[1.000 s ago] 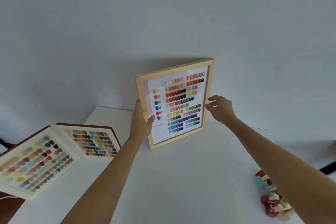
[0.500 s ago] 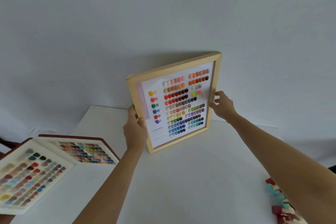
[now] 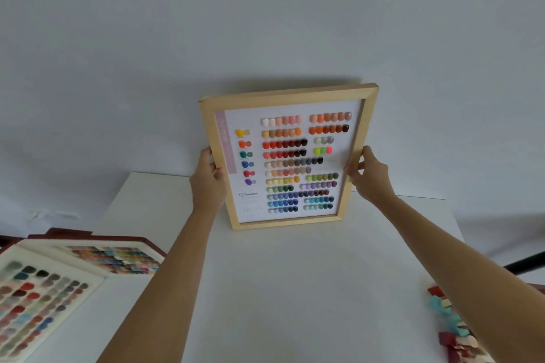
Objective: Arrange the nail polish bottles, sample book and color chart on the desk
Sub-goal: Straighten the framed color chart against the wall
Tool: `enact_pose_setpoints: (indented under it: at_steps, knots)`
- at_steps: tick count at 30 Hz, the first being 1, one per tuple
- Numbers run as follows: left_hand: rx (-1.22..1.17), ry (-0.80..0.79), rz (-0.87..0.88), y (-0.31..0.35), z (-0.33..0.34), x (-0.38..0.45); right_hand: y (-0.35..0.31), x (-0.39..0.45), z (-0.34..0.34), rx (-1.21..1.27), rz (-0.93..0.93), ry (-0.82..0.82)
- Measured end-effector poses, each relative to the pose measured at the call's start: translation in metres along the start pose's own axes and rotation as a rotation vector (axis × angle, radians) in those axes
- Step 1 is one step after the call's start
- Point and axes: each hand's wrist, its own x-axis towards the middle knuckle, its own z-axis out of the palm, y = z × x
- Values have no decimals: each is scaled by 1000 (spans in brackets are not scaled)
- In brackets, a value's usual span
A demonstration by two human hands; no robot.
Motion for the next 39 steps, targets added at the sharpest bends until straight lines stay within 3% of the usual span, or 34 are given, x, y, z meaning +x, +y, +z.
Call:
enact_pose_setpoints:
  at_steps: [7,15,39]
  knots:
    - [16,-92,-12,5,14,32,9,-6,0,41,36,73]
    - [67,-94,-1,2,18,50,11,-3,6,67,11,111]
    - [70,-86,-17,12,13,24,3,-21,-6,-38,104,18]
